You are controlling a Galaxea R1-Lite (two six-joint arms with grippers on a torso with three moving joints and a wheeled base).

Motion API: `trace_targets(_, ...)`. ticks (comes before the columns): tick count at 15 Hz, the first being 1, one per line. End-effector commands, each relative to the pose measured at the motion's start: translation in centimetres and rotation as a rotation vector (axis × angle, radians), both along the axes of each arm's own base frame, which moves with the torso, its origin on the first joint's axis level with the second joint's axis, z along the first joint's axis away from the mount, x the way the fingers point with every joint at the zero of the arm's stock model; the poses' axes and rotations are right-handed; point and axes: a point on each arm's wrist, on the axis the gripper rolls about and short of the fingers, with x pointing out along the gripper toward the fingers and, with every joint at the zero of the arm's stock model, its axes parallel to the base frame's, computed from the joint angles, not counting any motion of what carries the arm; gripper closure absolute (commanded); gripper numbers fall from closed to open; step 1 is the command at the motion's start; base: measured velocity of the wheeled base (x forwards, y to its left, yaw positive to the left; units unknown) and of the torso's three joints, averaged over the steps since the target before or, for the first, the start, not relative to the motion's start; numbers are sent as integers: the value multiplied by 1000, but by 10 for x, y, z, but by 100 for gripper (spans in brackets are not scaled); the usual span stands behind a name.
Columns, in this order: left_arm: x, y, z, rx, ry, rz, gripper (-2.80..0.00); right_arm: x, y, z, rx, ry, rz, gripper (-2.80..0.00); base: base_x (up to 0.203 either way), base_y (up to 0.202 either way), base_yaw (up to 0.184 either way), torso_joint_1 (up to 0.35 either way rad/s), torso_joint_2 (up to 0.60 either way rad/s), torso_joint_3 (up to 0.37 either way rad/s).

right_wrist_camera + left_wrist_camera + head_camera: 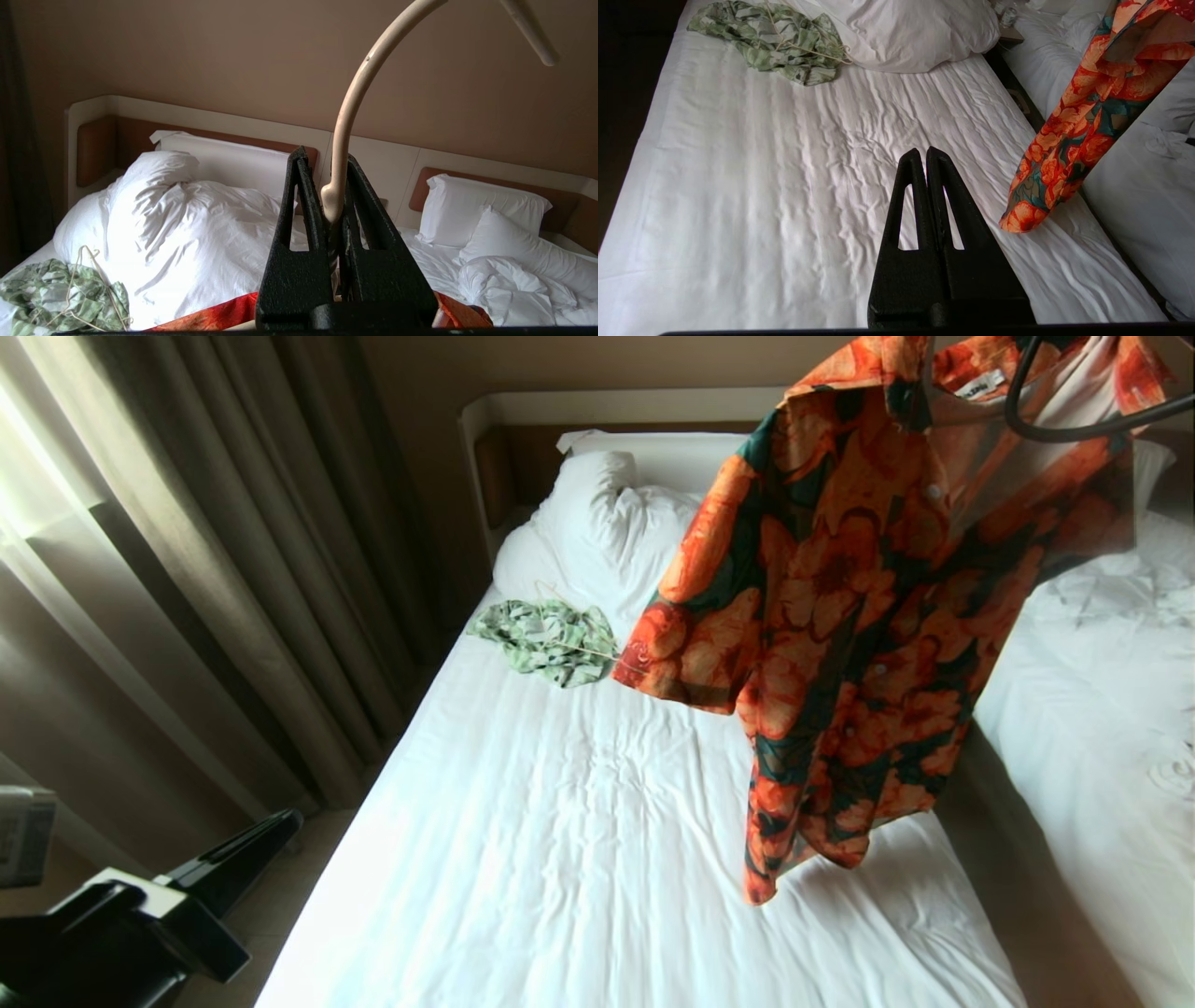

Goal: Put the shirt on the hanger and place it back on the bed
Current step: Take the clothes hanger out of the clothes

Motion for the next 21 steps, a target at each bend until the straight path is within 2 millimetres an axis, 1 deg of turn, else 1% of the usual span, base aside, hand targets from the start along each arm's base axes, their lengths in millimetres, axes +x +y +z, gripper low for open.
trace_targets(1,1,0,1,-2,-5,-1,0,-2,-1,1,1,-6,-2,0,0,0,0,0,0,0)
trace_targets(8,1,0,1,-2,-3,-1,0,-3,-1,2,3,-7,-1,0,0,0,0,0,0,0)
trace_targets(10,5,-1,6,-4,-20,-3,0,-5,-1,3,4,-7,-1,0,0,0,0,0,0,0)
trace_targets(12,14,-3,18,-3,-42,-8,0,-5,1,2,-1,15,7,0,0,0,0,0,0,0)
trace_targets(14,23,-8,33,4,-23,-27,0,-12,7,0,-5,91,36,0,0,0,0,0,0,0)
trace_targets(16,27,-20,54,5,-15,-101,0,-26,12,-2,10,197,91,0,0,0,0,0,0,0)
trace_targets(17,26,-29,66,4,-14,-147,0,-32,17,-2,17,219,118,0,0,0,0,0,0,0)
trace_targets(19,18,-48,87,8,-1,-241,0,-28,22,-7,18,241,114,0,0,0,0,0,0,0)
trace_targets(21,10,-73,106,24,18,-317,0,-12,34,-20,30,291,68,0,0,0,0,0,0,0)
